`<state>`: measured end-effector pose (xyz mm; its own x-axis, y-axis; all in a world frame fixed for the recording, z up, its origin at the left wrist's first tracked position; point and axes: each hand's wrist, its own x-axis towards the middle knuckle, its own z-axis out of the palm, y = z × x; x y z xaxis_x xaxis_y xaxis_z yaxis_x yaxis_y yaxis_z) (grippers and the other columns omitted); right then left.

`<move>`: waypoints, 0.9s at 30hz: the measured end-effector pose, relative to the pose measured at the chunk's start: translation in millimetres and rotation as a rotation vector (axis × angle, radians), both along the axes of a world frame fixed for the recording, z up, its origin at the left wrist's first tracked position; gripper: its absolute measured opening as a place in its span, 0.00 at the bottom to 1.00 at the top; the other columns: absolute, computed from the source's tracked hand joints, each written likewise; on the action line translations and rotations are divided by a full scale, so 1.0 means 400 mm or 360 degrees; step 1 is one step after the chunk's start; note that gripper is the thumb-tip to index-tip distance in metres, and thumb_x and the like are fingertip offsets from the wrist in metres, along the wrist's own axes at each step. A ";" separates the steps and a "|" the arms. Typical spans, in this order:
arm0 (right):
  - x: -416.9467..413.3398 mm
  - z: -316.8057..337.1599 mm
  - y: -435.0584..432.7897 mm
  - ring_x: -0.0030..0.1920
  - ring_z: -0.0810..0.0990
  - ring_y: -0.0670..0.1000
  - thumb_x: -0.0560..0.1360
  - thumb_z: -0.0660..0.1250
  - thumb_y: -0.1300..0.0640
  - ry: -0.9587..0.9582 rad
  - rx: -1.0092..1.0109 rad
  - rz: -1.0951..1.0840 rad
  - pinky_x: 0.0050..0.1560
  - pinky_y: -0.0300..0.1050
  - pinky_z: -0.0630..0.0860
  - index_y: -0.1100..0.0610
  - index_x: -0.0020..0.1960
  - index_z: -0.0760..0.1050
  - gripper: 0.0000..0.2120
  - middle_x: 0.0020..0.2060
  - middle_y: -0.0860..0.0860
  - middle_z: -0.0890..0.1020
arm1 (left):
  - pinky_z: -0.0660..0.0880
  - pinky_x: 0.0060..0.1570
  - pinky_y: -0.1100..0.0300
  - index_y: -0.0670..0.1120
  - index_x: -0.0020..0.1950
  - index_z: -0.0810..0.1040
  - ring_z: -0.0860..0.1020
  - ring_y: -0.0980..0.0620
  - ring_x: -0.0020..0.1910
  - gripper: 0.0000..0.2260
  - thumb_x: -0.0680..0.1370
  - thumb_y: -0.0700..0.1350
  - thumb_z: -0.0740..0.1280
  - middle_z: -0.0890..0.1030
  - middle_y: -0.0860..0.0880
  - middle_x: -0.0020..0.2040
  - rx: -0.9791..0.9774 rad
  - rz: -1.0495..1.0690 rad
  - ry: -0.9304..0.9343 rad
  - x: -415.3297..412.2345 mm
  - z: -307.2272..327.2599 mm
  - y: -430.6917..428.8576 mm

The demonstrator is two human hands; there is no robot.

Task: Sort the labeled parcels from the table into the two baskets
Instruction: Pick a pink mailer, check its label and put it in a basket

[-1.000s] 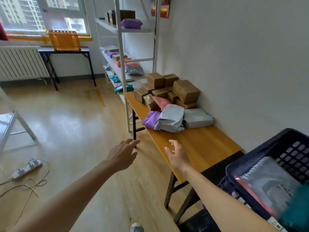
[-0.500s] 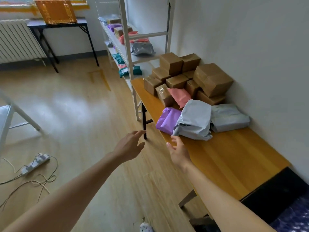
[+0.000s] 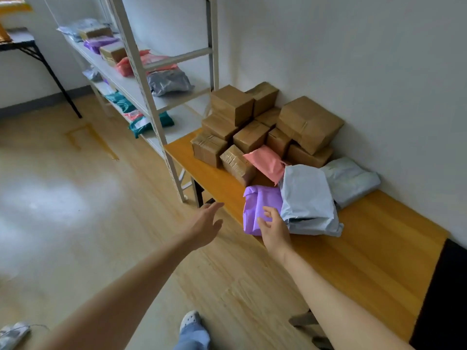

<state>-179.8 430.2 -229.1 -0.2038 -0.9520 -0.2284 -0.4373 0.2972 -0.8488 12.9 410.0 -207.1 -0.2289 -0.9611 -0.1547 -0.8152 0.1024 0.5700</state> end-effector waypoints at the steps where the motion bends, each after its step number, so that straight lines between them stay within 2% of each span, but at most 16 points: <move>1: 0.013 -0.001 -0.020 0.52 0.74 0.47 0.80 0.61 0.58 0.0002 0.0009 -0.0054 0.49 0.35 0.66 0.59 0.68 0.68 0.17 0.64 0.55 0.74 | 0.71 0.62 0.54 0.48 0.75 0.63 0.72 0.46 0.66 0.22 0.81 0.45 0.62 0.70 0.45 0.71 -0.0003 -0.0042 -0.0026 0.019 -0.001 -0.034; 4: 0.050 -0.005 -0.074 0.52 0.75 0.50 0.80 0.62 0.59 0.0024 0.0041 -0.0185 0.51 0.38 0.68 0.60 0.68 0.68 0.17 0.64 0.56 0.74 | 0.73 0.61 0.50 0.49 0.75 0.63 0.73 0.45 0.64 0.22 0.81 0.46 0.61 0.70 0.44 0.70 0.0054 -0.0190 -0.0096 0.054 -0.005 -0.119; 7: 0.071 -0.002 -0.126 0.52 0.77 0.51 0.80 0.62 0.59 0.0081 0.0037 -0.0288 0.52 0.40 0.69 0.59 0.68 0.68 0.17 0.64 0.55 0.75 | 0.75 0.58 0.50 0.50 0.76 0.62 0.73 0.46 0.63 0.22 0.81 0.46 0.61 0.69 0.46 0.71 0.0030 -0.0262 -0.0149 0.070 -0.009 -0.200; 10: 0.074 0.000 -0.161 0.58 0.77 0.53 0.79 0.62 0.59 0.0184 0.0041 -0.0312 0.54 0.42 0.70 0.58 0.68 0.68 0.17 0.64 0.54 0.75 | 0.77 0.55 0.52 0.51 0.76 0.62 0.74 0.47 0.63 0.22 0.81 0.47 0.60 0.68 0.46 0.72 0.0008 -0.0299 -0.0203 0.073 -0.015 -0.263; 13: 0.063 0.004 -0.198 0.64 0.73 0.54 0.79 0.63 0.60 0.0298 0.0029 -0.0302 0.61 0.44 0.69 0.59 0.67 0.69 0.17 0.64 0.54 0.75 | 0.78 0.51 0.55 0.52 0.75 0.61 0.74 0.47 0.62 0.22 0.81 0.48 0.60 0.68 0.47 0.72 0.0027 -0.0371 -0.0252 0.059 -0.021 -0.323; 16: 0.038 0.006 -0.245 0.65 0.72 0.53 0.78 0.64 0.59 0.0425 0.0001 -0.0277 0.61 0.40 0.67 0.57 0.67 0.70 0.18 0.64 0.53 0.74 | 0.77 0.51 0.56 0.53 0.75 0.61 0.73 0.48 0.64 0.22 0.81 0.48 0.61 0.67 0.48 0.72 -0.0004 -0.0391 -0.0293 0.024 -0.025 -0.395; 22: -0.035 -0.018 -0.368 0.66 0.70 0.54 0.75 0.67 0.59 0.0648 0.0054 -0.0120 0.63 0.48 0.71 0.58 0.69 0.68 0.23 0.65 0.54 0.72 | 0.79 0.51 0.55 0.54 0.75 0.61 0.73 0.47 0.65 0.23 0.81 0.48 0.61 0.67 0.50 0.73 -0.0003 -0.0503 -0.0286 -0.048 -0.037 -0.498; 27: -0.054 -0.069 -0.468 0.66 0.69 0.54 0.76 0.67 0.58 0.0825 0.0034 -0.0013 0.62 0.47 0.71 0.58 0.69 0.67 0.23 0.66 0.54 0.71 | 0.77 0.48 0.59 0.53 0.75 0.62 0.72 0.47 0.65 0.23 0.81 0.45 0.61 0.64 0.50 0.74 -0.0023 -0.0500 -0.0331 -0.089 -0.057 -0.590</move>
<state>-201.5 243.0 -256.6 -0.3027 -0.9461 -0.1149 -0.7962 0.3173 -0.5151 -22.8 174.1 -230.1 -0.4782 -0.8513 -0.2157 -0.8408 0.3729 0.3923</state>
